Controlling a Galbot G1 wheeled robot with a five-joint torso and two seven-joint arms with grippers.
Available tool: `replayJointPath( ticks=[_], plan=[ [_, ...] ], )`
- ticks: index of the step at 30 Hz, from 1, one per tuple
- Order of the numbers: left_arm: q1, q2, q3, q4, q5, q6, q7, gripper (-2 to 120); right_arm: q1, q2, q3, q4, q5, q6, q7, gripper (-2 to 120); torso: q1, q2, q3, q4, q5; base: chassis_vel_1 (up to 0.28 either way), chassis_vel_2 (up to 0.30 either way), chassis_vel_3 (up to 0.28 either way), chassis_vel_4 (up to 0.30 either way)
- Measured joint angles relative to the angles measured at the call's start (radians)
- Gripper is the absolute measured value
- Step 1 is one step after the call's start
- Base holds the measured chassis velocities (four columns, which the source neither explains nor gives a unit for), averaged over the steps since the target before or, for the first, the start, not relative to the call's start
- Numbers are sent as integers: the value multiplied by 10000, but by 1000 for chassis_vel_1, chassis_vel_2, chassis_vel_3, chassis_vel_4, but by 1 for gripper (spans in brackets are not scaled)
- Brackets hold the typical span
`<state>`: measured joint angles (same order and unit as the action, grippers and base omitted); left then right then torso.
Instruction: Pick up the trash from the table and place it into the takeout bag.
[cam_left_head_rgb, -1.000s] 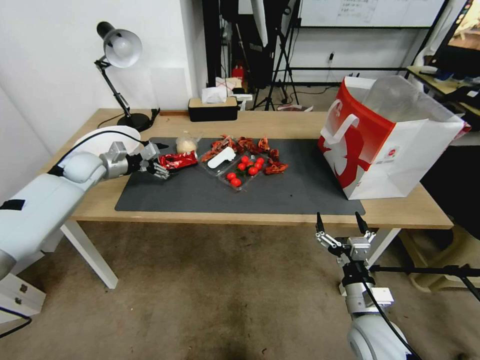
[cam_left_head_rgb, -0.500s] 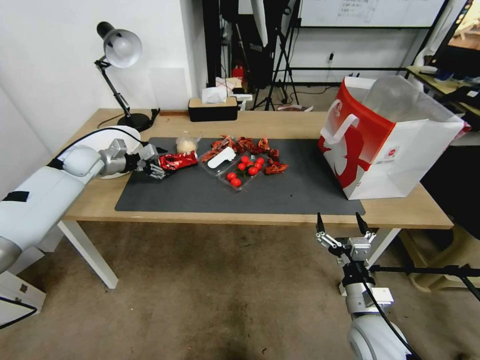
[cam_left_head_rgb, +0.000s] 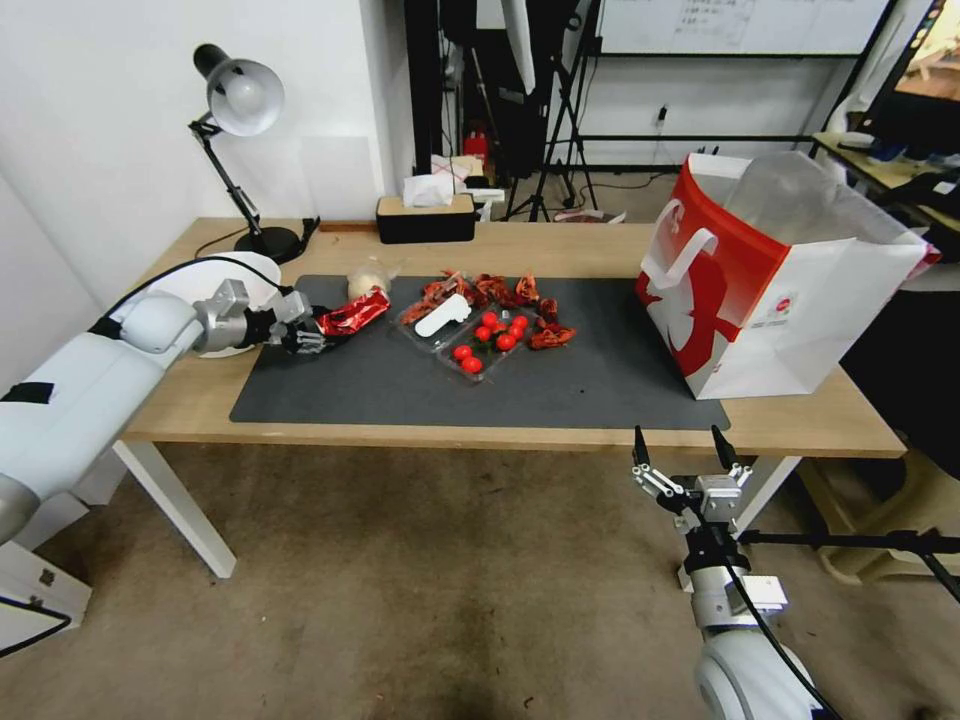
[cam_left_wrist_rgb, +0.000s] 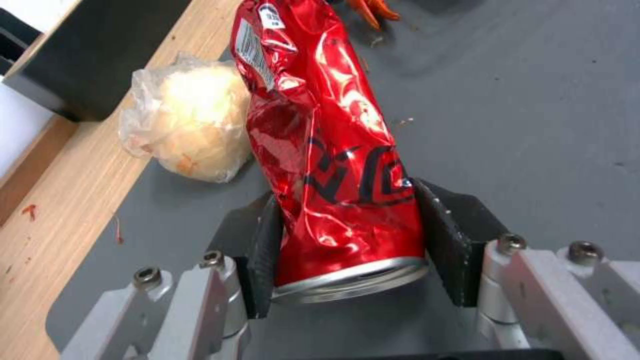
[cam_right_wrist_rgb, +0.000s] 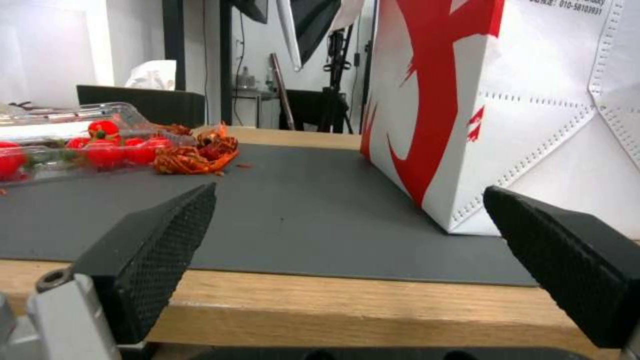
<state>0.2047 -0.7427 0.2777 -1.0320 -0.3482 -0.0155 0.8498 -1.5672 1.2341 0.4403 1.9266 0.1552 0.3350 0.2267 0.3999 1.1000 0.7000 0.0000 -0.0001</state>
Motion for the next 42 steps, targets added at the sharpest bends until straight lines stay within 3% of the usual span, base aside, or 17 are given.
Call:
replayJointPath(
  ticks=[10, 11, 13, 17, 20, 23, 25, 27, 29, 31, 37, 42],
  plan=[
    [-27, 264, -278, -919, -375, 69, -10, 47, 16, 0, -19, 5, -5, 2, 1, 100, 0, -1, 1, 2, 0, 0, 0, 0, 0],
    [-167, 351, -270, -1450, -636, 220, -114, 47, 32, 5, -39, 5, -9, 2, 1, 100, 0, 0, 0, 2, 1, 0, 0, 0, 0],
    [-224, 369, -234, -1614, -735, 267, -161, 47, 35, 6, -45, 6, -9, 2, 1, 100, 1, 0, 0, 3, 3, 0, 0, 0, 0],
    [-541, 358, 17, -2239, -1244, 493, -379, 47, 45, 10, -66, 6, -18, 2, 1, 100, 0, 0, 0, 0, 2, 0, 0, 0, 0],
    [-1167, -29, 407, -2567, -1824, 819, -613, 47, 15, 8, -82, 6, -29, 2, -2, 100, 0, 0, 0, 3, 3, 0, 0, 0, 0],
    [-2338, -1002, 1264, -2473, -2582, 1165, -925, 47, -14, 2, -71, 13, -37, 2, -4, 100, 1, 0, 1, -2, 5, 0, 0, 0, 0],
    [-2586, -1279, 1410, -2349, -2660, 1215, -973, 47, -16, 0, -62, 14, -37, 1, -4, 100, 1, -1, 0, 1, 5, 0, 0, 0, 0],
    [-3445, -2324, 1936, -1767, -2926, 1278, -1130, 47, -16, 2, -51, 29, -38, -4, -5, 100, 1, -1, 1, -6, 4, 0, 0, 0, 0],
    [-3744, -2629, 2134, -1553, -3028, 1286, -1185, 47, -15, 4, -46, 31, -38, -8, -5, 100, 3, -1, 1, -11, 5, 0, 0, 0, 0],
    [-4406, -3363, 2582, -1033, -3201, 1284, -1264, 47, 4, 16, -40, 35, -38, -18, -1, 100, 3, -1, 2, -5, 11, 0, 0, 0, 0],
    [-5195, -4480, 3019, -180, -3261, 1243, -1287, 47, 20, 18, -28, 77, -38, -51, 6, 100, 3, -1, 1, 6, 3, 0, 0, 0, 0],
    [-5800, -5979, 3313, 813, -3266, 1181, -1270, 47, 24, 22, -18, 82, -38, -78, 15, 100, 3, -1, 1, 0, 6, 0, 0, 0, 0]
  ],
)
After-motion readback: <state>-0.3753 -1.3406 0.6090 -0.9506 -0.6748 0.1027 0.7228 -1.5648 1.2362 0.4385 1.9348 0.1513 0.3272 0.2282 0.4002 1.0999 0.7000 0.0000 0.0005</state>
